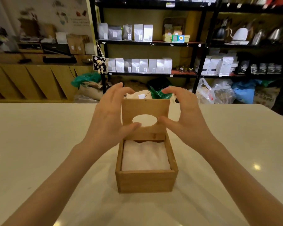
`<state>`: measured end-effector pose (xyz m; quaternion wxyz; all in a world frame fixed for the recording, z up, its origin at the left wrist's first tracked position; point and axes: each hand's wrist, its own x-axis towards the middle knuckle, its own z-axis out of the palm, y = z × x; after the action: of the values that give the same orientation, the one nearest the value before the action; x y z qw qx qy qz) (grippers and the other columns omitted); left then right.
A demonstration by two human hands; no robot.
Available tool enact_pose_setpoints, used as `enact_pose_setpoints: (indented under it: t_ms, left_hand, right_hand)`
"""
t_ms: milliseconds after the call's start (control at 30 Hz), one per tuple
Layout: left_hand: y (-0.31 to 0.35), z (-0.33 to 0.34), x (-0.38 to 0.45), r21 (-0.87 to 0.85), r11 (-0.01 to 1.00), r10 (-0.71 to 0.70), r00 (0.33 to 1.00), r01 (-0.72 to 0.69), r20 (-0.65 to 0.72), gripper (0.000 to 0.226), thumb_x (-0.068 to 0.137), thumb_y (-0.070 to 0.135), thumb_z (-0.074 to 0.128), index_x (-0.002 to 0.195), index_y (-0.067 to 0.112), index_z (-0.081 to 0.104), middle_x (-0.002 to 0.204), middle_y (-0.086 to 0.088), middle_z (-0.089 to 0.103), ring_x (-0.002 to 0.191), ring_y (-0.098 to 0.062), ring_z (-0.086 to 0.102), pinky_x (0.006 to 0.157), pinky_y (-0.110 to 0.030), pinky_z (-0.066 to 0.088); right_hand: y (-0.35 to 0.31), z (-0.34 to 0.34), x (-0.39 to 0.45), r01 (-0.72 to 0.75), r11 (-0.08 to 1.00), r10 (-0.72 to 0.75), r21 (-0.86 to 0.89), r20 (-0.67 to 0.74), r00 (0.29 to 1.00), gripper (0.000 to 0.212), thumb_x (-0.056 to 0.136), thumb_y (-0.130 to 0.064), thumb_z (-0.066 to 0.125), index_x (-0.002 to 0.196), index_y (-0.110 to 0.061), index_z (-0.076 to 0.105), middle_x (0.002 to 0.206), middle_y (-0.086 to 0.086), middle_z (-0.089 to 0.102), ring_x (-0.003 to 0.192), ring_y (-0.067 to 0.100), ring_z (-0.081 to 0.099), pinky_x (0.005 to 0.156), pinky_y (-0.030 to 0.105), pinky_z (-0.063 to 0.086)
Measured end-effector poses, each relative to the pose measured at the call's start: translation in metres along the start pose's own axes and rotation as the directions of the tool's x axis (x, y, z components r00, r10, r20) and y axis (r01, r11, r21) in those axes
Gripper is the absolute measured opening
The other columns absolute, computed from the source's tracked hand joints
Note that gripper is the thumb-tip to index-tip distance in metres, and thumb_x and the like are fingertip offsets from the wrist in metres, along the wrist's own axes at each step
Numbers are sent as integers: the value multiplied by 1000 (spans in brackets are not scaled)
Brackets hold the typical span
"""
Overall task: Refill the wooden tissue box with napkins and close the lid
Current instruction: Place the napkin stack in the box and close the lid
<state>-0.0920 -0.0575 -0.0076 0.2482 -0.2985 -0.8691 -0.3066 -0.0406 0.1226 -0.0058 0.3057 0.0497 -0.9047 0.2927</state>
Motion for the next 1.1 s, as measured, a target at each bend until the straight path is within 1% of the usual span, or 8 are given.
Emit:
enact_pose_setpoints:
  t_ms: [67, 167, 300, 500, 600, 733, 900, 1100]
  left_hand:
    - [-3, 5, 5, 187, 981, 34, 997, -46, 68, 90, 69, 33, 74, 141, 30, 21, 155, -7, 14, 143, -25, 5, 114, -44, 9]
    - [-6, 11, 9, 318, 946, 15, 992, -55, 126, 84, 75, 38, 68, 141, 35, 18, 157, -2, -1, 142, -24, -13, 112, -49, -6]
    - [-4, 11, 9, 304, 951, 37, 995, -65, 97, 66, 72, 35, 71, 130, 32, 40, 154, 1, 20, 143, -25, -3, 110, -53, -7]
    - [-4, 8, -15, 280, 949, 152, 988, -142, -14, 48, 72, 24, 73, 115, 27, 52, 134, -3, 55, 135, -25, 33, 107, -55, 7]
    - [0, 1, -34, 207, 965, 181, 980, -162, -77, 30, 86, 40, 48, 112, 29, 57, 125, 2, 62, 130, -14, 34, 107, -44, 6]
    - [6, -5, -64, 151, 972, 182, 983, -180, 1, 49, 95, 45, 18, 113, 29, 60, 123, 6, 63, 129, -10, 32, 106, -41, 6]
    - [5, 0, -97, 156, 981, 96, 988, -114, 117, 59, 91, 54, 12, 125, 27, 53, 131, 2, 57, 131, -9, 24, 106, -36, -1]
    - [2, 6, -109, 203, 975, 47, 980, -87, 193, 65, 90, 57, 10, 127, 24, 51, 135, 2, 54, 132, -9, 20, 106, -36, -7]
  right_hand:
    - [-1, 3, 6, 29, 995, -23, -93, 69, 997, 79, 77, -21, 70, 141, -27, 24, 142, -4, 36, 133, 14, 22, 111, 33, 21]
    - [1, 4, 11, 87, 963, -46, -255, 163, 986, 85, 81, -28, 65, 145, -27, 9, 153, -3, 23, 142, 17, 9, 115, 38, 8]
    - [2, 1, 11, 141, 942, -94, -303, 163, 982, 55, 83, -31, 63, 133, -26, 40, 141, -5, 44, 139, 15, 20, 115, 39, 0]
    - [1, 3, -10, 230, 934, -240, -272, -2, 971, 31, 81, -32, 61, 110, -19, 64, 112, 1, 68, 121, 22, 50, 110, 48, 22]
    - [-2, 2, -29, 235, 953, -246, -192, -36, 969, 39, 89, -46, 40, 107, -22, 66, 109, -5, 70, 119, 11, 47, 111, 41, 21]
    - [-4, 1, -59, 264, 951, -260, -159, 41, 965, 52, 94, -46, 22, 106, -25, 67, 105, -9, 72, 118, 7, 42, 110, 37, 15]
    - [2, 8, -88, 262, 925, -221, -275, 172, 960, 59, 94, -49, 16, 119, -18, 61, 119, -3, 67, 124, 12, 36, 109, 41, 14]
    - [7, 16, -100, 262, 897, -202, -356, 196, 959, 59, 96, -47, 19, 119, -12, 61, 122, 3, 66, 125, 17, 38, 108, 44, 20]
